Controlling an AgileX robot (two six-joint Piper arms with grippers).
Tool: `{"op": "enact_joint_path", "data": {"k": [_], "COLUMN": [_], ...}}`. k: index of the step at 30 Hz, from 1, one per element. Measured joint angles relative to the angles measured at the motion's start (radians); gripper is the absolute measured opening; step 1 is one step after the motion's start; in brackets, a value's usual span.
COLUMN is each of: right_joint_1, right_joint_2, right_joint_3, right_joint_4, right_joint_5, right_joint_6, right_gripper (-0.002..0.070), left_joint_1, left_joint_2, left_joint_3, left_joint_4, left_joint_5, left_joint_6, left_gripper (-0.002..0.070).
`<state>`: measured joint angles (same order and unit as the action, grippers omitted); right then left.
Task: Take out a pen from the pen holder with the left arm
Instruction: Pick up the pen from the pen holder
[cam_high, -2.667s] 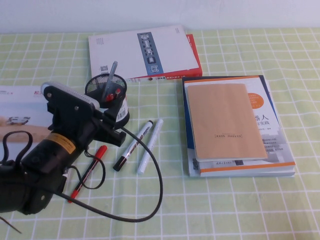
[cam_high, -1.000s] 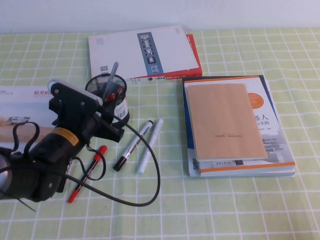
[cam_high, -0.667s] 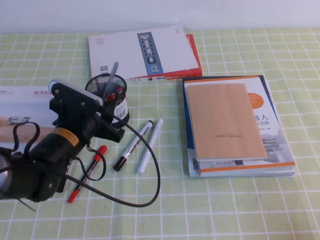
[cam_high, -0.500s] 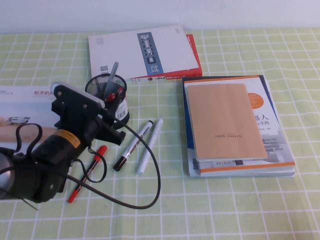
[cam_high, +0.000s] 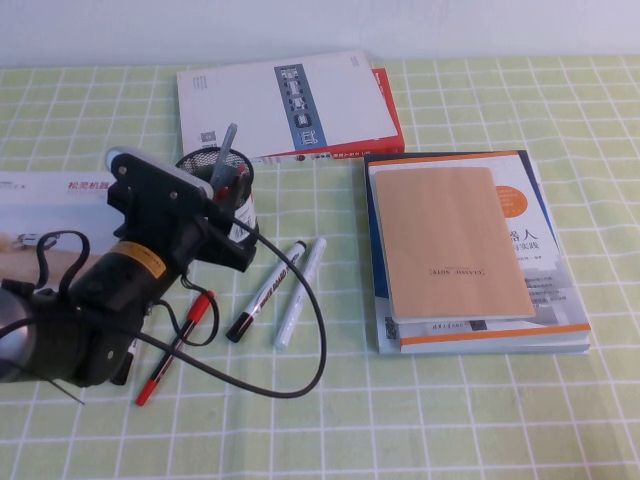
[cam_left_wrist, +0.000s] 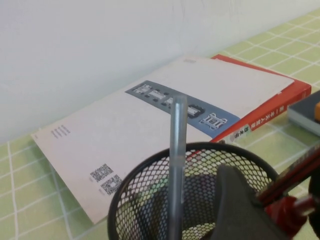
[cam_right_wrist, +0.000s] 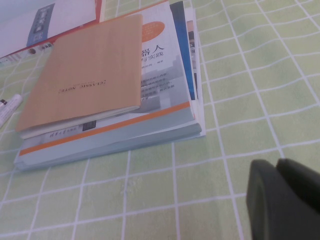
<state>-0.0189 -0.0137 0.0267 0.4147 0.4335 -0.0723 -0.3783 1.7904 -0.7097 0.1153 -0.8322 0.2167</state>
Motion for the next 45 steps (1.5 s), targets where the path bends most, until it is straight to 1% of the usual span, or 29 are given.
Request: {"op": "enact_joint_path", "data": {"k": [7, 14, 16, 20, 24, 33, 40, 45], "right_joint_1": [0.0, 0.0, 0.0, 0.0, 0.0, 0.0, 0.0, 0.0], "right_joint_2": [0.0, 0.0, 0.0, 0.0, 0.0, 0.0, 0.0, 0.0], "right_joint_3": [0.0, 0.0, 0.0, 0.0, 0.0, 0.0, 0.0, 0.0], "right_joint_4": [0.0, 0.0, 0.0, 0.0, 0.0, 0.0, 0.0, 0.0], "right_joint_5": [0.0, 0.0, 0.0, 0.0, 0.0, 0.0, 0.0, 0.0], "right_joint_6": [0.0, 0.0, 0.0, 0.0, 0.0, 0.0, 0.0, 0.0], "right_gripper": [-0.0015, -0.0015, -0.0015, -0.0015, -0.0015, -0.0015, -0.0015, -0.0015], "left_joint_1": [0.0, 0.0, 0.0, 0.0, 0.0, 0.0, 0.001, 0.001], "left_joint_2": [0.005, 0.03, 0.035, 0.037, 0.037, 0.037, 0.018, 0.013], "left_joint_3": [-0.007, -0.017, -0.017, -0.017, -0.019, -0.019, -0.019, -0.019], "left_joint_4": [0.0, 0.001, 0.002, 0.001, 0.004, 0.006, 0.007, 0.057], "left_joint_5": [0.051, 0.043, 0.033, 0.027, 0.025, 0.023, 0.029, 0.037], "left_joint_6": [0.004, 0.01, 0.011, 0.011, 0.012, 0.014, 0.041, 0.041], "left_gripper": [0.0274, 0.027, 0.0251, 0.0191, 0.0153, 0.0138, 0.0073, 0.0072]}}
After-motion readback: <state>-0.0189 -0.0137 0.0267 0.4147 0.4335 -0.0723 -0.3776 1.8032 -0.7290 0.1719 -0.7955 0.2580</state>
